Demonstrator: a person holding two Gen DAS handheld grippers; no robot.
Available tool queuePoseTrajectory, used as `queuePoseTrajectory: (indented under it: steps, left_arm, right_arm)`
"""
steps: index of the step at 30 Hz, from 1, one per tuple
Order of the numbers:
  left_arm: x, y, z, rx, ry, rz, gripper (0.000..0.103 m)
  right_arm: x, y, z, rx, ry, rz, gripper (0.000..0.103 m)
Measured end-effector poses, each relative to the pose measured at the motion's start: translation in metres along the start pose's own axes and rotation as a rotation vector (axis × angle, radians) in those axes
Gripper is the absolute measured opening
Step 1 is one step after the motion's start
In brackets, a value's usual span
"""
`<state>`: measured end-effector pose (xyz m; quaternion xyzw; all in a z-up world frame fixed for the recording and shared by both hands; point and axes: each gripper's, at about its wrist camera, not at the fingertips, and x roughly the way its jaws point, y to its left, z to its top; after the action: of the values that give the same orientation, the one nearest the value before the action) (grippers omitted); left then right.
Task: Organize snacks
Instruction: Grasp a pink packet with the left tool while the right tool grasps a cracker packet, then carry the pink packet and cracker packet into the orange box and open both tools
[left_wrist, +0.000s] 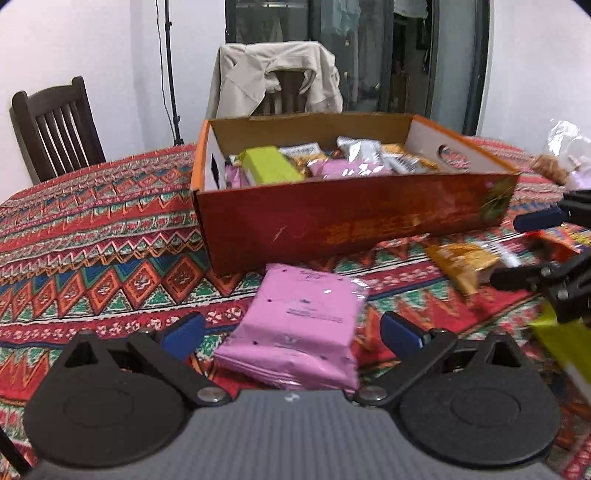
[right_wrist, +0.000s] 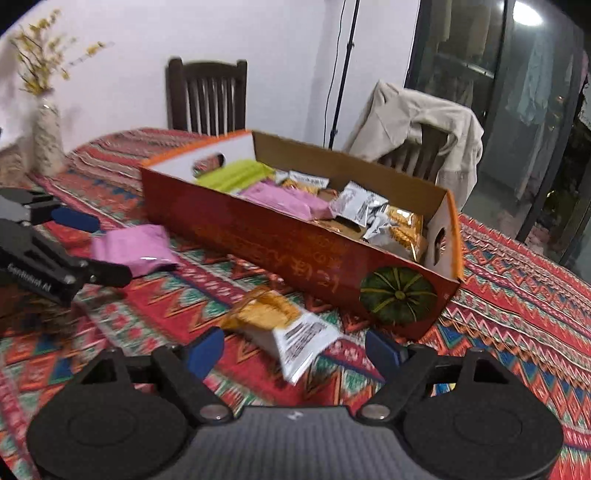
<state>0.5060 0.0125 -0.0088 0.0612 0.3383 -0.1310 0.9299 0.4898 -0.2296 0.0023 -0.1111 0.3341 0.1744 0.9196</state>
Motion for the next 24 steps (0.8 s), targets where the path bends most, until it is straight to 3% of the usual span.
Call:
queuePoseTrajectory:
  steps: [7, 8, 10, 12, 15, 16, 19, 24]
  left_arm:
    - [0.005, 0.009, 0.0, -0.045, -0.02, -0.028, 0.1]
    - [0.005, 0.008, 0.0, -0.04, -0.023, -0.022, 0.096]
    - [0.002, 0.005, 0.0, -0.025, -0.037, -0.021, 0.076]
    - [0.001, 0.003, -0.001, -0.01, -0.049, -0.021, 0.063]
    - [-0.002, -0.001, -0.003, 0.009, -0.049, -0.003, 0.062]
    - [-0.004, -0.003, -0.004, 0.012, -0.046, 0.005, 0.062]
    - [-0.017, -0.01, -0.007, 0.03, -0.017, 0.035, 0.062]
    - [-0.063, -0.019, -0.024, -0.005, -0.044, 0.026, 0.062]
  right_arm:
    - [0.043, -0.007, 0.016, -0.004, 0.063, 0.031, 0.083]
    - [0.046, -0.008, 0.018, 0.003, 0.065, 0.046, 0.083]
    - [0.05, -0.008, 0.019, 0.021, 0.063, 0.066, 0.082]
    - [0.053, -0.006, 0.019, 0.035, 0.051, 0.093, 0.076]
    - [0.051, -0.004, 0.019, 0.053, 0.045, 0.148, 0.057]
    - [0.05, -0.001, 0.02, 0.043, 0.047, 0.157, 0.046]
    - [0.043, 0.011, 0.02, -0.003, 0.058, 0.145, 0.039]
    - [0.02, 0.025, 0.007, -0.048, 0.059, 0.132, 0.038]
